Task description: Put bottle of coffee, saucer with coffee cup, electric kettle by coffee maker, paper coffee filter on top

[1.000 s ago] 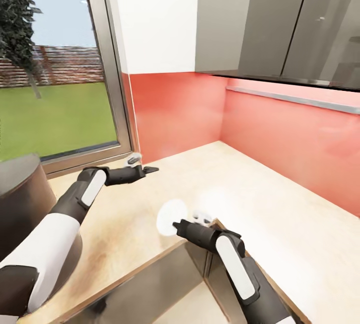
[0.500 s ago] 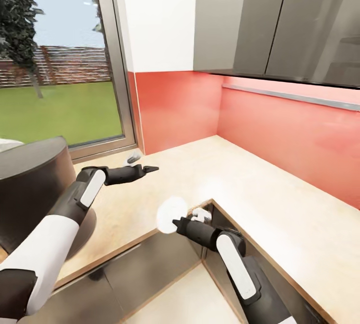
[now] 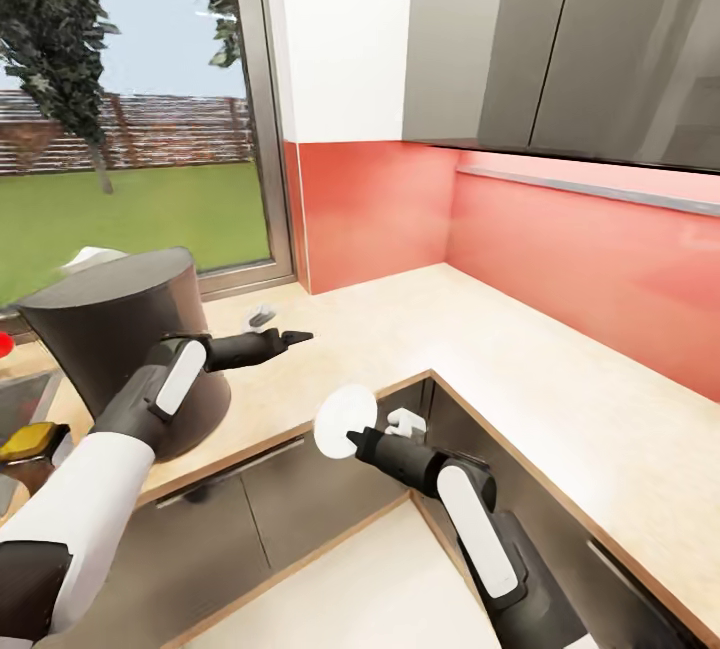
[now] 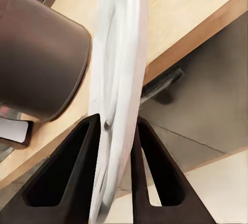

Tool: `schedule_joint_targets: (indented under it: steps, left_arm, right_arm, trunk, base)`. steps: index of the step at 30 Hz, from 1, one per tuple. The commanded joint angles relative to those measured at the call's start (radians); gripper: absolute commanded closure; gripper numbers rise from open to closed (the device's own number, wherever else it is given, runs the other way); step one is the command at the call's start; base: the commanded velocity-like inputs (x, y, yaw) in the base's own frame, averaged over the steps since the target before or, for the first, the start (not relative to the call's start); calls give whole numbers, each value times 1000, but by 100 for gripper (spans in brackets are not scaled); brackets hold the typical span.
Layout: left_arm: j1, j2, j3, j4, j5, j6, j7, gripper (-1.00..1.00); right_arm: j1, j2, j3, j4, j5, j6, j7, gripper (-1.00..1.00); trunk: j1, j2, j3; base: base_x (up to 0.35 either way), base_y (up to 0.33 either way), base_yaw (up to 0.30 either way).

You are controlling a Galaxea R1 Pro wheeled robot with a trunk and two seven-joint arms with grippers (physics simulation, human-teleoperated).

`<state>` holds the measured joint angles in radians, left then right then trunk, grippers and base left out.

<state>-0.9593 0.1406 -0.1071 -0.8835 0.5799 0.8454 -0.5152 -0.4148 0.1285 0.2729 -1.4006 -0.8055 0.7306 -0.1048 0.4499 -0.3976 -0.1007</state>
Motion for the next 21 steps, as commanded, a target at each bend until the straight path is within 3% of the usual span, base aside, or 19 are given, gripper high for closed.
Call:
schedule_joint_targets:
  steps: [1, 6, 8, 9, 12, 16, 17, 19, 21]
  left_arm:
    - [-1, 1, -2, 0, 1, 3, -2, -100]
    - [6, 9, -1, -2, 2, 5, -4, -100]
    - [54, 26, -1, -2, 2, 4, -6, -100]
    - [116, 49, 0, -6, 3, 0, -16, -100]
    - [202, 84, 0, -30, 1, -4, -66, -100]
    - [403, 183, 1, -55, -1, -16, -180, -100]
    - [423, 192, 1, -55, -2, -20, -188, -100]
    - [514, 221, 1, -55, -7, -59, -212, -100]
    - [614, 247, 5, -48, -12, -140, -219, -100]
  right_arm:
    - [-1, 0, 0, -1, -12, 3, -10, 100]
    - [-1, -1, -1, -1, -12, 3, -9, 100]
    - [-1, -1, -10, -1, -12, 3, -9, 100]
    - [-1, -1, -27, -1, -13, 3, -9, 100]
    - [-1, -1, -41, -1, -13, 3, -9, 100]
    - [-1, -2, -50, -1, -12, 3, -9, 100]
    - [-1, -2, -51, -1, -12, 3, -9, 100]
    - [-1, -2, -52, -1, -12, 3, -9, 100]
    - [-1, -3, -63, -1, -12, 3, -9, 100]
  trunk:
    - [0, -2, -2]
    - [0, -2, 3]
    - [0, -2, 5]
    - [0, -2, 6]
    - [0, -2, 9]
    - [0, -2, 13]
    - [0, -2, 14]
    - [0, -2, 17]
    - [0, -2, 19]
  base:
    - [-343, 0, 261]
    - [-343, 0, 238]
    - [-343, 0, 225]
    - [-343, 0, 224]
    - [-329, 0, 223]
    - [-207, 0, 223]
    - [-85, 0, 223]
    - [-36, 0, 223]
    - [-12, 0, 223]
